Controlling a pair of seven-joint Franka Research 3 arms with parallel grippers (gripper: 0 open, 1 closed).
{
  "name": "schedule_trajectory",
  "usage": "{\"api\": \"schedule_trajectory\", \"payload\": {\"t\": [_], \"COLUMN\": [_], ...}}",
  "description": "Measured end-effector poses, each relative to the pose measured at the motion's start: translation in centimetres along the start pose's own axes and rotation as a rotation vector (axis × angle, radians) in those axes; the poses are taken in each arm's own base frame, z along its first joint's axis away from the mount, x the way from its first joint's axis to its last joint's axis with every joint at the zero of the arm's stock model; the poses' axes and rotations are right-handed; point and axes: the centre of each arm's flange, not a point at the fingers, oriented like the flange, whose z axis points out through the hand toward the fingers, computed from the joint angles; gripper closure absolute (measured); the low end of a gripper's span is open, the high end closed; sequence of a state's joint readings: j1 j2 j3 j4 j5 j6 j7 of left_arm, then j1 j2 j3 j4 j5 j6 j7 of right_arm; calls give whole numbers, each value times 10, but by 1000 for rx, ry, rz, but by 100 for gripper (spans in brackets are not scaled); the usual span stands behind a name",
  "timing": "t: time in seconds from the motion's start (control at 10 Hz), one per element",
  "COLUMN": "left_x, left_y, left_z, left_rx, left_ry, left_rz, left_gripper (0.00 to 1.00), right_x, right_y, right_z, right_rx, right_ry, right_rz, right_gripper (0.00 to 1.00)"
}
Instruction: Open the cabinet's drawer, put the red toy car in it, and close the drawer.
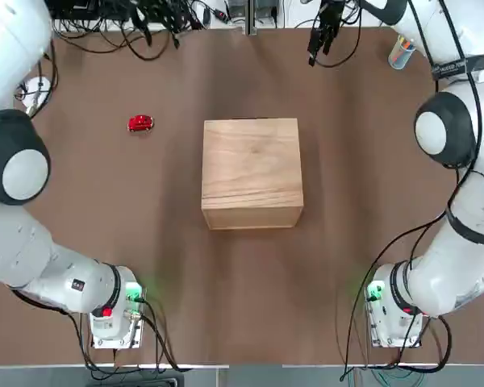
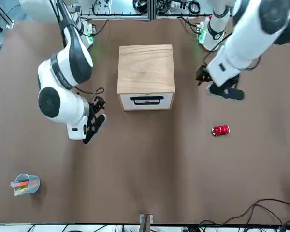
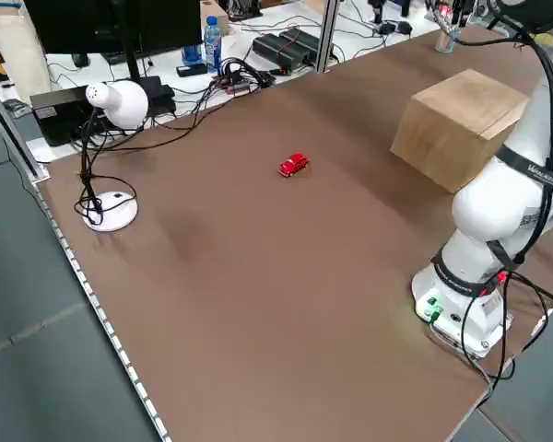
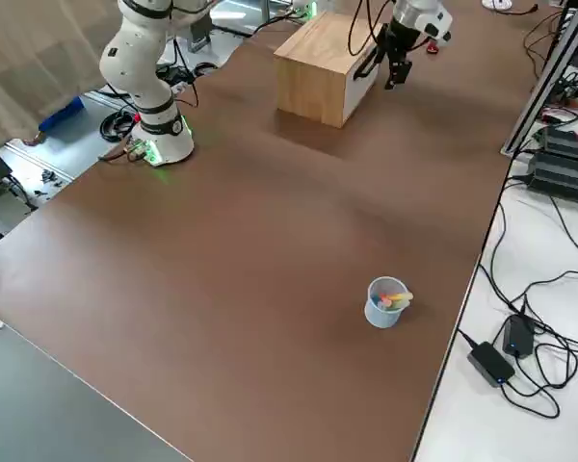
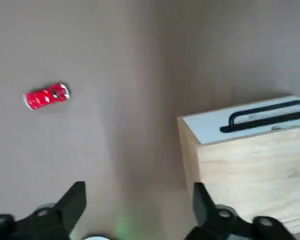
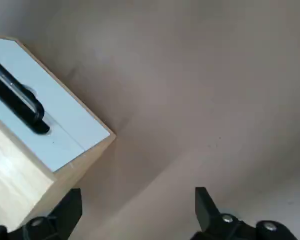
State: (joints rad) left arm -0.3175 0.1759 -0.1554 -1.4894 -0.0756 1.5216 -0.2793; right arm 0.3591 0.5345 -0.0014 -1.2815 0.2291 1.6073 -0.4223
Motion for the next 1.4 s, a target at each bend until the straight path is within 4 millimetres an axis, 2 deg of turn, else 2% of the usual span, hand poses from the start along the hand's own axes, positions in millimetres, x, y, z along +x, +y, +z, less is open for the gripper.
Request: {"api": "schedule_trajectory", "payload": {"t": [0.1,0.3,0.5,0.6,0.9,1.2,1.4], "left_x": [4,12,23,30,38,30,25], "left_y": [22,59,85,93,112,130,137], "left_z": [28,85,128,145,177,181,182], "left_rx": [28,78,90,87,83,93,98], "left_ry": [-45,-123,-145,-142,-134,-135,-137], "left_rz": [15,21,25,25,13,8,11], "left_gripper": [28,56,87,99,99,99,99], "right_x": [5,15,28,33,45,55,62], "right_y": [6,9,7,8,11,-6,-8], "right_z": [10,16,22,31,55,73,88], "right_rx": [31,63,141,188,239,304,429], "right_ry": [12,33,75,91,101,90,147], "right_rz": [3,-23,-54,-81,-201,-328,-317], "right_gripper": [0,0,0,0,0,0,0]}}
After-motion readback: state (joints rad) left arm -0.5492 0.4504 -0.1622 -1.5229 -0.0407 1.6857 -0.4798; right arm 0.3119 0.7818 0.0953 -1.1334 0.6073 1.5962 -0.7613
